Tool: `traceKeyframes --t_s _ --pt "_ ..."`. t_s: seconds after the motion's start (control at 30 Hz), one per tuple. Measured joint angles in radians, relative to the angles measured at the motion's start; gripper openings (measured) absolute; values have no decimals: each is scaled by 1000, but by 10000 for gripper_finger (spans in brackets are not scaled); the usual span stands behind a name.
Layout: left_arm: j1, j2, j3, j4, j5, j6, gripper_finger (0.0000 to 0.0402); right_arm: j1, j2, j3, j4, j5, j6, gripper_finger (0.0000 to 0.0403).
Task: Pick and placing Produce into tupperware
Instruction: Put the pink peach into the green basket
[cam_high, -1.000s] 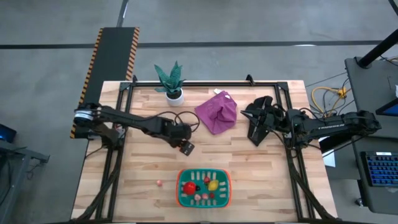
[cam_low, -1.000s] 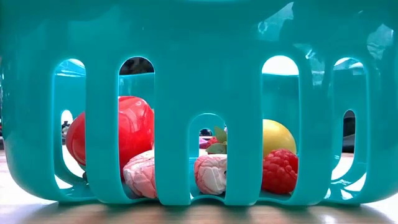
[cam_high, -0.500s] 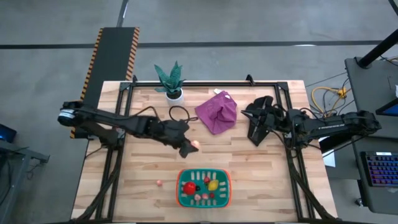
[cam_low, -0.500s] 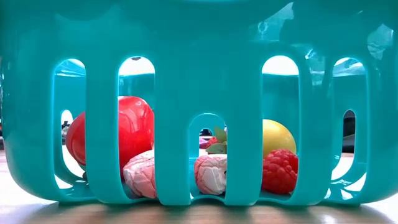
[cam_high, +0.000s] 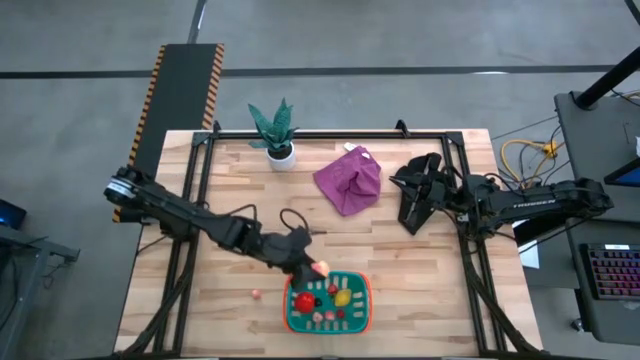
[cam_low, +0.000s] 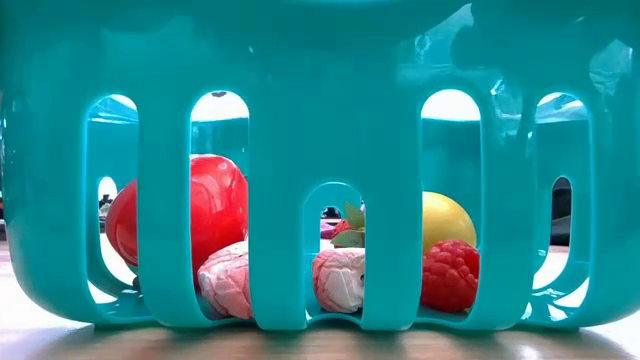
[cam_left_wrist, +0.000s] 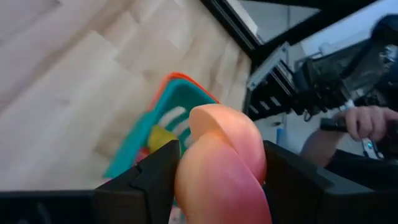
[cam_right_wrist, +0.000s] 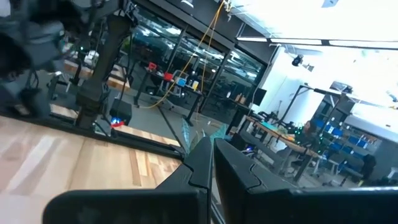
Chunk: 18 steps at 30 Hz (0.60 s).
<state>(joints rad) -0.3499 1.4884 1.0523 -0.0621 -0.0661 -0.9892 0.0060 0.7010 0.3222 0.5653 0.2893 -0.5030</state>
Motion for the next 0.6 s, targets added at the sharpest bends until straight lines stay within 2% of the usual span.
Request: traceKeyframes --t_s 0.17,0.37,0.6 --pt "-54 34 28 6 -45 4 196 0 -1 0 0 0 37 9" --pt "-94 106 100 -4 -46 27 196 0 -1 0 -5 0 50 9" --pt "-92 164 148 -180 -45 27 196 0 -2 0 -3 0 -11 9"
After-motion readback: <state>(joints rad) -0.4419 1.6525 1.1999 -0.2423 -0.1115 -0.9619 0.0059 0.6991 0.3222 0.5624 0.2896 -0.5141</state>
